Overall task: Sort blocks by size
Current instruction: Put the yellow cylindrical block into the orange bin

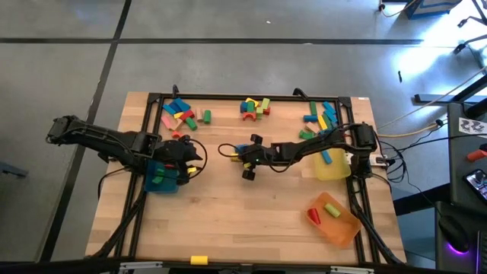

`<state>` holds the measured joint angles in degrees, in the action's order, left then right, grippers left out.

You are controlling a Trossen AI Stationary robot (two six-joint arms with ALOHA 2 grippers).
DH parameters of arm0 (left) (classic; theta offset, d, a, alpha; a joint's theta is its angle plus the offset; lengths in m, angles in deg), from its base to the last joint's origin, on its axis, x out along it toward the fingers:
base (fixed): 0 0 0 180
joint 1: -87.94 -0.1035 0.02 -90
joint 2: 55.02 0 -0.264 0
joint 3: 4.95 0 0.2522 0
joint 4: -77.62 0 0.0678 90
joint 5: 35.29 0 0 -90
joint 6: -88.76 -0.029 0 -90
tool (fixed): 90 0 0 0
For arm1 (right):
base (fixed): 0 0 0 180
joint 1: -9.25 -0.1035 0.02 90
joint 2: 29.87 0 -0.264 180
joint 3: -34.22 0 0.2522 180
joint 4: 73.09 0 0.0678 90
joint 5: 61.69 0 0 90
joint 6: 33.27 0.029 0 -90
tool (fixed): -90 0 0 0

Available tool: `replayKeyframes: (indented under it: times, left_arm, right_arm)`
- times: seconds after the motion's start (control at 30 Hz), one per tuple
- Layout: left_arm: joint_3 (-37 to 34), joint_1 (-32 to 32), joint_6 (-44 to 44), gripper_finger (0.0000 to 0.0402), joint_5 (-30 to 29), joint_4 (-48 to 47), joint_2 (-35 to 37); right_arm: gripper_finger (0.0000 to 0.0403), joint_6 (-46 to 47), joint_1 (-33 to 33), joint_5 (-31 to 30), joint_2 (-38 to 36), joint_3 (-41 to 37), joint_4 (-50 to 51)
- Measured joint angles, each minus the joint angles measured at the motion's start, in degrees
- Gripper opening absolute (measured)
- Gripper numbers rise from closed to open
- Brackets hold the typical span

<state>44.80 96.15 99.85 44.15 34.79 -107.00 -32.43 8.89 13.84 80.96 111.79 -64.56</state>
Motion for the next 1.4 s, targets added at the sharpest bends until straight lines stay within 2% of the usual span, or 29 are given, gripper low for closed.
replayKeyframes:
  times: [0.23,0.33,0.53,0.73,0.93,1.13,1.4]
  left_arm:
    - [0.0,0.0,0.0,0.0162,-0.1,0.0,0.0]
    - [0.0,0.0,0.0,0.0162,-0.1,0.0,0.0]
    - [0.0,0.0,-0.2,0.0162,-0.2,0.0,0.0]
    - [0.0,0.0,-0.2,0.0162,-0.2,0.0,0.0]
    - [0.0,0.0,-0.7,0.0162,-0.2,0.0,0.0]
    - [0.0,0.0,-0.7,0.0162,-0.2,0.2,0.0]
    - [0.0,0.0,-0.7,0.0162,-0.2,0.1,0.0]
  right_arm:
    - [0.0060,-0.3,0.0,-0.5,-0.6,0.0,1.9]
    - [0.0073,-1.1,0.0,0.3,-0.6,0.0,2.0]
    - [0.0150,-0.5,0.0,8.9,-0.5,0.0,2.1]
    - [0.0238,1.5,0.0,7.8,0.2,0.0,2.1]
    - [0.0285,1.8,0.0,9.3,1.9,0.0,0.1]
    - [0.0285,1.8,0.0,10.7,3.0,-0.1,-0.8]
    - [0.0240,1.6,0.0,11.0,5.2,0.0,-2.1]
